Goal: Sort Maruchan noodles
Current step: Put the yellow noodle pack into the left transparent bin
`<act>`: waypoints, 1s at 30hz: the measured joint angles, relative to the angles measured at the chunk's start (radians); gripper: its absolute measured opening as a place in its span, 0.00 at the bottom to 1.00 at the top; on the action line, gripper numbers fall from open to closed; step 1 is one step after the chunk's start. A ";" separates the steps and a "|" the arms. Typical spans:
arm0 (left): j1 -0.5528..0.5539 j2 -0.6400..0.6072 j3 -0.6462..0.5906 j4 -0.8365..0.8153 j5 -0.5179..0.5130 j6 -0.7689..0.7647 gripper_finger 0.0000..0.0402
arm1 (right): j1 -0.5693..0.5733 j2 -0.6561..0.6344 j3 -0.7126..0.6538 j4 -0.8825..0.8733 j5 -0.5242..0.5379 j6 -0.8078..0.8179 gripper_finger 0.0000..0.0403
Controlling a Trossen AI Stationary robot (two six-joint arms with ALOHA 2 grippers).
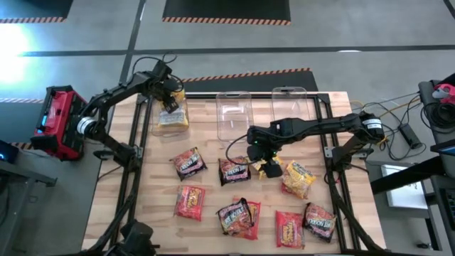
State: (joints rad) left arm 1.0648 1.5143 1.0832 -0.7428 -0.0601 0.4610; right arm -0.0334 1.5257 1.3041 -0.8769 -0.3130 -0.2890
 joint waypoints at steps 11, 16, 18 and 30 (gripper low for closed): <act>0.005 0.000 0.000 0.055 -0.216 -0.085 0.47 | 0.000 0.000 0.000 0.000 0.000 0.000 0.57; 0.005 0.000 0.000 0.055 -0.219 -0.093 0.48 | 0.000 0.000 0.000 0.002 0.000 0.000 0.57; 0.005 0.000 0.000 0.056 -0.226 -0.099 0.48 | 0.000 0.000 0.000 0.004 0.000 0.001 0.57; 0.007 0.006 -0.001 0.061 -0.172 -0.109 0.48 | 0.000 0.000 0.000 0.064 0.000 0.001 0.57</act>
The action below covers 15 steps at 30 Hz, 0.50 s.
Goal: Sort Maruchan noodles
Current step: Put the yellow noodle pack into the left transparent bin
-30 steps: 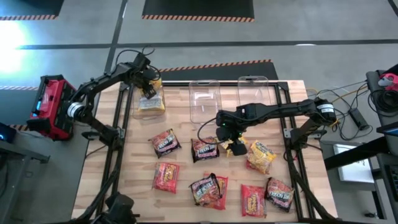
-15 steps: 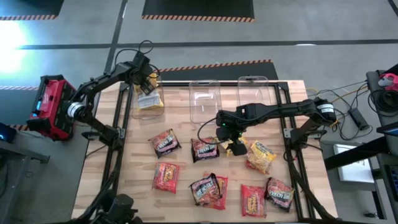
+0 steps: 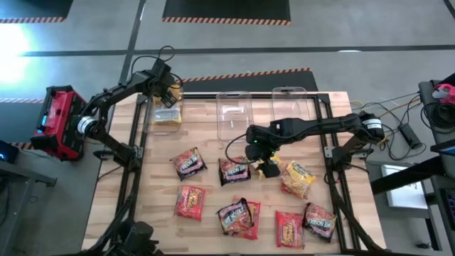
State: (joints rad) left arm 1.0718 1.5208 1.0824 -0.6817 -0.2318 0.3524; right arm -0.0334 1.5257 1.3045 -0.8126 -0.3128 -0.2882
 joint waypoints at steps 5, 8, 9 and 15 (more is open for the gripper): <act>-0.002 0.000 0.000 -0.031 0.083 0.050 0.42 | 0.000 0.000 0.000 0.031 0.000 0.000 0.57; 0.002 0.000 0.000 -0.030 0.052 0.049 0.35 | 0.000 0.000 0.000 0.046 0.000 0.000 0.57; 0.002 0.000 0.000 -0.023 0.023 0.043 0.33 | 0.000 0.000 0.000 0.049 0.000 0.000 0.57; 0.001 0.000 -0.001 -0.007 -0.065 -0.001 0.29 | 0.000 0.000 0.000 0.089 0.000 0.000 0.57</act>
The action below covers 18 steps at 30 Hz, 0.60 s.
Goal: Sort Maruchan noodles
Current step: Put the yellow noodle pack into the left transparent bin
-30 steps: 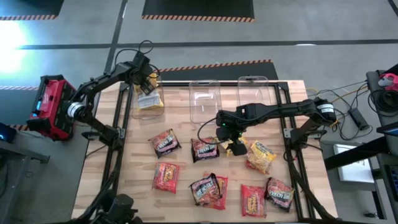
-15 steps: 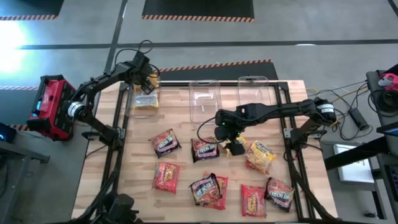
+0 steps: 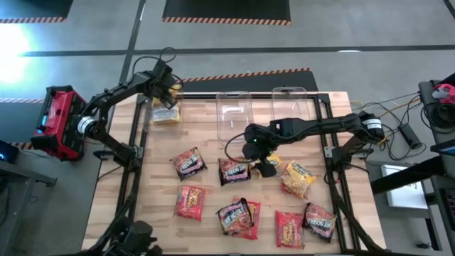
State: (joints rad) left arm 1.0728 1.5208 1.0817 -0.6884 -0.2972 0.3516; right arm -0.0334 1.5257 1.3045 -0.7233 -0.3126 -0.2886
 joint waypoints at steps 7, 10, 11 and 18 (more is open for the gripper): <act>0.002 -0.016 0.003 -0.002 -0.025 -0.003 0.40 | 0.000 0.000 0.000 0.008 0.000 0.000 0.57; 0.003 -0.030 0.004 0.001 0.046 0.001 0.43 | 0.000 0.000 0.000 0.008 0.000 0.000 0.57; 0.003 -0.036 0.004 -0.003 0.078 0.008 0.43 | 0.000 0.000 0.000 0.008 0.000 0.000 0.57; 0.003 -0.043 0.005 -0.013 0.114 0.039 0.37 | 0.000 0.000 0.000 0.008 0.000 0.000 0.57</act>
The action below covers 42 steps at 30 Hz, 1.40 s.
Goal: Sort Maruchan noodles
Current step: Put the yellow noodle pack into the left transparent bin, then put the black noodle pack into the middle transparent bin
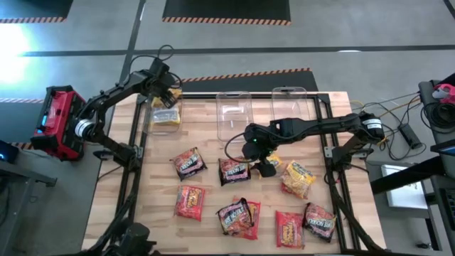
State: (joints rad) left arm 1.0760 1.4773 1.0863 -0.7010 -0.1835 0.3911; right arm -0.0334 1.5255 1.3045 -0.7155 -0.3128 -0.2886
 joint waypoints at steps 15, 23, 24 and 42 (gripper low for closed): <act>0.000 0.000 0.000 0.013 -0.219 -0.027 0.23 | 0.000 0.000 0.000 0.008 0.000 0.000 0.57; -0.001 0.003 0.000 -0.002 -0.032 -0.038 0.23 | 0.000 0.000 0.000 0.022 0.000 0.000 0.57; -0.001 0.003 0.000 0.001 -0.034 -0.039 0.23 | 0.000 0.000 0.000 0.022 0.000 0.000 0.57; -0.025 -0.367 -0.056 -0.049 0.239 -0.254 0.23 | 0.000 0.000 0.000 0.069 0.000 0.000 0.57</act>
State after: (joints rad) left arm 1.0506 1.1104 1.0301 -0.7505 0.0553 0.1373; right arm -0.0334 1.5256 1.3045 -0.6462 -0.3126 -0.2886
